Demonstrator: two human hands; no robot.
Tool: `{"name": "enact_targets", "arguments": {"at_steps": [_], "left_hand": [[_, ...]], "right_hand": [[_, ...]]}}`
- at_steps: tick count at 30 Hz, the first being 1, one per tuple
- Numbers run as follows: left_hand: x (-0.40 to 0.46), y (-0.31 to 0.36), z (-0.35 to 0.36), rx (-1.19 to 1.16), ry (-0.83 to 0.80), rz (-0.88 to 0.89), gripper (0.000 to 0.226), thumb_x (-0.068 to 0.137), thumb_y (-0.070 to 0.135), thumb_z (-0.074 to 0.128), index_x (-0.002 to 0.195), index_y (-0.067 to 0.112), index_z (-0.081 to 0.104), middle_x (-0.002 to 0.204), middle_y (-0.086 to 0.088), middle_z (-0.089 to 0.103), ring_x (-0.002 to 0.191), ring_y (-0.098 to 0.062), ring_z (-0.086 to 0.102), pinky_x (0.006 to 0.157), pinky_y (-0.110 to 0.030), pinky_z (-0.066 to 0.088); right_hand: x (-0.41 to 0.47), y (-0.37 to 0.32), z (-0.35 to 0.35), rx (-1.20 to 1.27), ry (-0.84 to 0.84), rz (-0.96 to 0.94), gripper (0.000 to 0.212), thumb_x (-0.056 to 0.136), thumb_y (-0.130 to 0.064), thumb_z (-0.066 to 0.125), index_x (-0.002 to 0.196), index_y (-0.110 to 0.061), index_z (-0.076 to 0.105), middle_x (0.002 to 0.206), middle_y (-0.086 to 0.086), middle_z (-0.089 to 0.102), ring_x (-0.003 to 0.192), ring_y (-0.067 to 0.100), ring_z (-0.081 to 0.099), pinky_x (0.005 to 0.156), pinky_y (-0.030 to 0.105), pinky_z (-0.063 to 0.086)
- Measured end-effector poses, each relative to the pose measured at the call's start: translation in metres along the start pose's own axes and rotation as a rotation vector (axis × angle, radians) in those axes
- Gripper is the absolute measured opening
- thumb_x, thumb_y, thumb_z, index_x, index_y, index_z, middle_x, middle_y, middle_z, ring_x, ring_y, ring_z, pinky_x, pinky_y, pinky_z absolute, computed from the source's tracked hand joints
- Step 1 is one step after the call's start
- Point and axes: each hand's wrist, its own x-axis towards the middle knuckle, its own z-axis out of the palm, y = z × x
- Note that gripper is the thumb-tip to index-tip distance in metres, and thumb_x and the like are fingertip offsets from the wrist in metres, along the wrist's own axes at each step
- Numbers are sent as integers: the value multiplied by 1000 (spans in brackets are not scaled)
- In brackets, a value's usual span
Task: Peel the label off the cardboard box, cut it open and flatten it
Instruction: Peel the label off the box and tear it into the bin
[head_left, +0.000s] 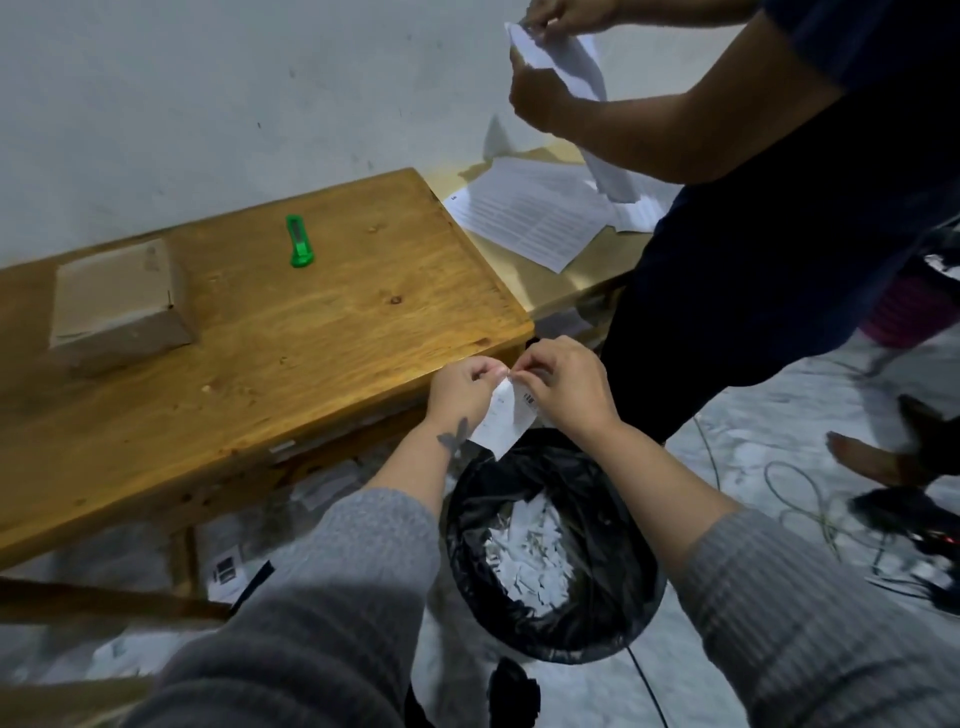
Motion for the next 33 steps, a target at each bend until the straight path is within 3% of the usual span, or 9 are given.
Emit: {"name": "enact_targets", "arguments": {"at_steps": [5,8,11,15,19,23,26,28,33], "left_hand": [[-1,-6,-4,10,-81,65,15,90,22,63,78,26,69,83,12,66,80,-6,58,67,-23,41],[-4,-8,-11,90,-195,92,7,82,16,73,85,22,73,84,4,71,74,-2,61,63,-14,43],[-1,-11,-15,233,-213,106,8,78,15,77,80,23,74,80,6,71,74,-6,64,66,-21,50],[2,-19,-15,265,-156,111,5,77,18,77,77,22,75,75,2,71,77,-16,66,75,-30,52],[3,-28,-11,188,-88,119,5,77,17,78,76,22,76,75,5,72,81,-6,64,71,-7,44],[2,-30,-3,150,-59,98,10,76,16,78,74,25,74,79,6,73,78,4,60,69,-4,42],[3,-40,-5,106,65,24,7,79,14,75,77,21,75,79,3,72,76,-5,61,77,-23,50],[3,-48,-13,104,155,-20,4,82,17,73,81,20,75,80,4,71,77,-9,61,78,-27,50],[1,-53,-14,102,326,-89,4,83,28,72,83,24,73,81,5,70,77,-11,63,64,-21,45]], "right_hand": [[-4,11,1,115,-68,148,3,80,-18,70,78,-19,73,80,-6,70,78,8,56,72,25,46],[-2,15,-8,170,-163,237,3,78,-17,74,79,-15,75,80,-3,70,71,3,57,66,12,41],[-5,16,-13,113,-256,224,6,77,-18,74,83,-15,77,81,-1,71,73,4,58,68,15,41],[-12,15,-8,92,-259,225,7,77,-19,75,84,-17,77,83,-2,73,77,7,63,77,28,53],[-17,14,-6,136,-206,224,6,78,-18,74,83,-16,77,83,-3,74,79,8,66,82,32,55],[-27,16,-9,191,-160,263,4,79,-15,73,81,-16,77,78,-4,73,77,7,66,78,28,55],[-35,28,-18,196,-110,293,5,79,-12,73,80,-15,77,77,-4,72,74,4,65,76,20,53],[-44,41,-29,235,-88,355,4,78,-11,74,79,-14,76,75,-4,71,70,-1,63,71,10,50],[-62,59,-42,312,-29,461,12,77,-14,75,74,-25,72,69,-11,67,66,2,61,61,10,46]]}}
